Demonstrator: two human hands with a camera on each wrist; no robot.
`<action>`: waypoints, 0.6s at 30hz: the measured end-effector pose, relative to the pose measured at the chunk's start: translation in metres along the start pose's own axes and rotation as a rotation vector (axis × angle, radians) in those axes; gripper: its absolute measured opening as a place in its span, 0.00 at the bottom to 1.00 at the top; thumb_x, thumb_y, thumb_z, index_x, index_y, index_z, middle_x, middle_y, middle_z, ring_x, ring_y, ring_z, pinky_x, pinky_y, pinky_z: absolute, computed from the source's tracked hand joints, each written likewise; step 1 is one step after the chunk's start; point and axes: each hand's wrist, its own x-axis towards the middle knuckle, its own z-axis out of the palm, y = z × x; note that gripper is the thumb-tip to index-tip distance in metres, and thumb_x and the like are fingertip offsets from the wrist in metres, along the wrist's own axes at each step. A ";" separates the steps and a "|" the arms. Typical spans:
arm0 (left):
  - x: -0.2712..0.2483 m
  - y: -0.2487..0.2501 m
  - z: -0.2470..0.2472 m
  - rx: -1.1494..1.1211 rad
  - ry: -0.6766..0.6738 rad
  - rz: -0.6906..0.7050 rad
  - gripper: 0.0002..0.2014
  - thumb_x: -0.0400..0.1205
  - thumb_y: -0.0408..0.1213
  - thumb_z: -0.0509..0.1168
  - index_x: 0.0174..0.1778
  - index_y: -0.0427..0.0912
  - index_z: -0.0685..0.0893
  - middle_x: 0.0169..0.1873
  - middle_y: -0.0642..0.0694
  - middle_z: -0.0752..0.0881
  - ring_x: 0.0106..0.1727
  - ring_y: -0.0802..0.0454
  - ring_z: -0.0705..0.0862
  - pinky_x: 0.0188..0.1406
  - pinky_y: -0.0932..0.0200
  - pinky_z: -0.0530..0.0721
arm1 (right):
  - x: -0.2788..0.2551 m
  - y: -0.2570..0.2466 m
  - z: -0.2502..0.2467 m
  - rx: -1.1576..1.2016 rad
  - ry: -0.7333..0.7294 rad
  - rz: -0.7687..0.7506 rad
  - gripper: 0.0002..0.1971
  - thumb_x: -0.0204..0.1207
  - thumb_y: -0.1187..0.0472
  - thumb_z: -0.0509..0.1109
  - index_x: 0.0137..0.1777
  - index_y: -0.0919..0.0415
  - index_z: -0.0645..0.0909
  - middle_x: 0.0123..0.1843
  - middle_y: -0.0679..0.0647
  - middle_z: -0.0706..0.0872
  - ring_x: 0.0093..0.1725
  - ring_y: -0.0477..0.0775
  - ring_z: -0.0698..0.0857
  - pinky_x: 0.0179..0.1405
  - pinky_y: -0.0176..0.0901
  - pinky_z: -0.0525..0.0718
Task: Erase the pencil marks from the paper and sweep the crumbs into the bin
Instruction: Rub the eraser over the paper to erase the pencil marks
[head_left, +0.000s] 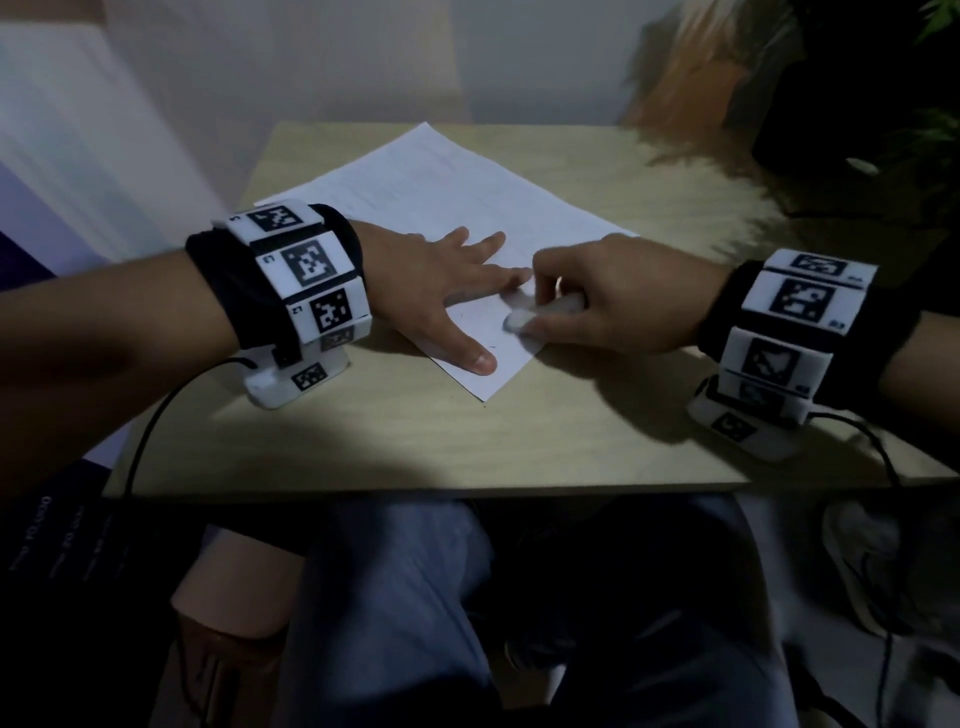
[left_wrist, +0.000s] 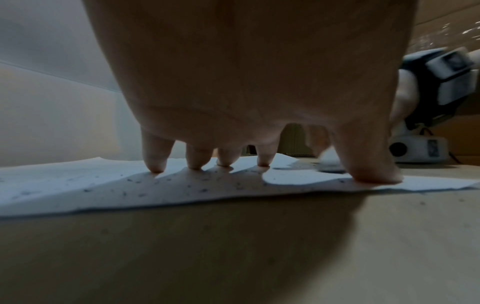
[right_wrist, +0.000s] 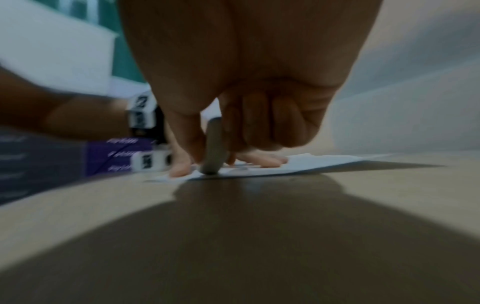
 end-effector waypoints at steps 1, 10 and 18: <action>0.000 0.001 0.000 0.006 -0.003 -0.010 0.56 0.68 0.77 0.57 0.86 0.67 0.33 0.87 0.52 0.28 0.88 0.45 0.32 0.87 0.37 0.41 | 0.002 0.004 0.002 -0.098 0.057 0.041 0.16 0.77 0.33 0.66 0.45 0.44 0.72 0.32 0.43 0.76 0.40 0.53 0.79 0.39 0.45 0.73; -0.001 0.000 0.001 -0.020 0.031 0.000 0.54 0.68 0.78 0.57 0.86 0.70 0.36 0.88 0.51 0.32 0.89 0.44 0.34 0.88 0.38 0.44 | -0.004 0.005 0.002 -0.003 0.023 0.017 0.18 0.75 0.31 0.65 0.48 0.44 0.76 0.34 0.41 0.79 0.38 0.50 0.79 0.39 0.45 0.75; 0.003 -0.002 0.004 0.087 0.269 -0.066 0.53 0.60 0.90 0.51 0.81 0.72 0.58 0.80 0.50 0.63 0.72 0.38 0.75 0.72 0.36 0.76 | -0.013 0.018 0.001 0.000 0.053 -0.005 0.18 0.77 0.31 0.65 0.47 0.45 0.78 0.32 0.42 0.79 0.34 0.43 0.77 0.35 0.44 0.73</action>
